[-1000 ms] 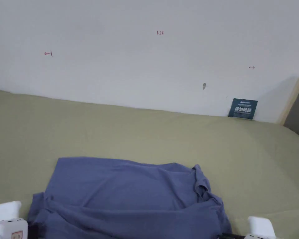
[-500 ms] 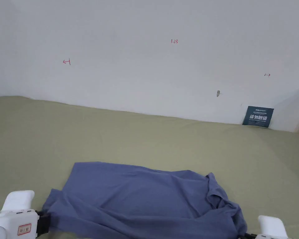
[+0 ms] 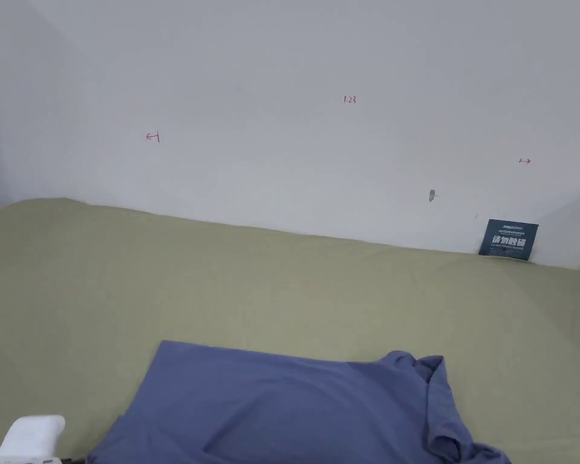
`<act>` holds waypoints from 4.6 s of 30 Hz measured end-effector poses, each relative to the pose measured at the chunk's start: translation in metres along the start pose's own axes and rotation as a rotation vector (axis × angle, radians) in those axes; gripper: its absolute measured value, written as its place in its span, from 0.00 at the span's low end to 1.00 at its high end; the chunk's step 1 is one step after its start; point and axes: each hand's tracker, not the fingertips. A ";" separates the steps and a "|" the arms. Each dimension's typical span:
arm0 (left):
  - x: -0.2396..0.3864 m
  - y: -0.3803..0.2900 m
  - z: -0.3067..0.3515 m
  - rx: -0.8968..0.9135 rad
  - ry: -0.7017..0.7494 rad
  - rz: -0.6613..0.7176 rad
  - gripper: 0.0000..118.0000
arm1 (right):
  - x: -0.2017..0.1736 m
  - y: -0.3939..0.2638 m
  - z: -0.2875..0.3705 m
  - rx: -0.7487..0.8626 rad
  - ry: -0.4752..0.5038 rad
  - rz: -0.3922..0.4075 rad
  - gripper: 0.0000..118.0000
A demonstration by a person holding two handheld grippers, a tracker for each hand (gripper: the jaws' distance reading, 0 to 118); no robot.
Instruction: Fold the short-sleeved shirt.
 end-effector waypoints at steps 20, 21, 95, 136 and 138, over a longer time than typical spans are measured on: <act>-0.020 -0.005 0.037 0.091 0.049 0.245 0.74 | 0.028 0.002 0.025 0.103 -0.139 -0.150 0.80; -0.015 0.004 0.042 0.106 0.050 0.228 0.73 | 0.025 0.010 0.029 0.113 -0.147 -0.130 0.80; 0.010 0.121 0.001 0.122 -0.101 -0.076 0.03 | 0.020 0.148 0.021 0.195 0.027 0.119 0.01; 0.028 -0.019 0.075 0.140 -0.070 0.045 0.03 | -0.025 -0.019 0.058 0.122 -0.185 0.119 0.00; 0.032 -0.026 0.069 0.116 -0.108 0.045 0.01 | -0.028 -0.026 0.054 0.111 -0.121 0.110 0.00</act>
